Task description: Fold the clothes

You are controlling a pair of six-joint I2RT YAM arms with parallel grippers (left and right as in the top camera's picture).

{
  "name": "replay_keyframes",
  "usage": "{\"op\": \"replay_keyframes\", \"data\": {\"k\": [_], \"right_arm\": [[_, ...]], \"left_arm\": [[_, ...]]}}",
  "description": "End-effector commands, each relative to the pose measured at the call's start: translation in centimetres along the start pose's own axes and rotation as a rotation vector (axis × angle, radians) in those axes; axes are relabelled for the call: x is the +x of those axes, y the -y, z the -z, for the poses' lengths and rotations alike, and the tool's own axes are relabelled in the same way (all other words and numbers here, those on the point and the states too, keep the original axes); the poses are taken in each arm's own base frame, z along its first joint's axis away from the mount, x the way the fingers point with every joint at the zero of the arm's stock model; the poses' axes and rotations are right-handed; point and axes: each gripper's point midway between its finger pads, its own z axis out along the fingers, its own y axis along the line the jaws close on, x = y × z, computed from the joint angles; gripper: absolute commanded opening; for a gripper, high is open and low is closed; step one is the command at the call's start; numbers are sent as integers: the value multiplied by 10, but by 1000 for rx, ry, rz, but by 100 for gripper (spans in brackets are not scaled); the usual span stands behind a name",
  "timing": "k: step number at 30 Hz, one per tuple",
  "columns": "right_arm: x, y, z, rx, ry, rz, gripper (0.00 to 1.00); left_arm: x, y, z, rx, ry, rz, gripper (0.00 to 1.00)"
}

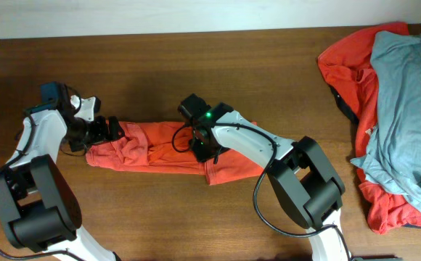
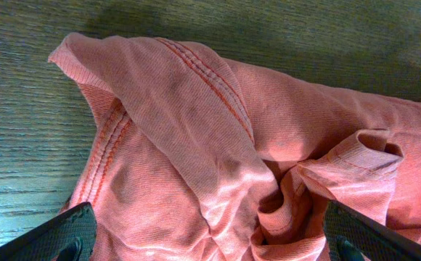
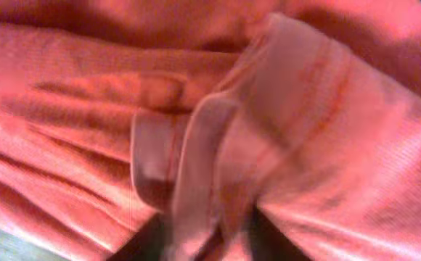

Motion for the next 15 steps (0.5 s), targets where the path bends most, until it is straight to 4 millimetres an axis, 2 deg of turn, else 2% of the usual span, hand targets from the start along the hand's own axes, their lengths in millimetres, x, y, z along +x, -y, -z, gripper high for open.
{"op": "replay_keyframes", "data": {"k": [1,2,3,5,9,15], "right_arm": [[0,2,-5,26,-7,-4,24],[1,2,-5,27,-10,-4,21],[1,3,-5,27,-11,-4,14],[0,2,-4,26,-8,-4,5],[-5,1,7,22,12,-3,4],[-25,-5,39,13,62,9,4]], "left_arm": [[0,0,7,-6,15,8,99],[0,0,7,-6,15,8,99],[0,0,7,-6,15,8,99],[0,0,7,-6,15,8,99],[0,0,7,-6,15,8,99],[0,0,7,-6,15,8,99]]}}
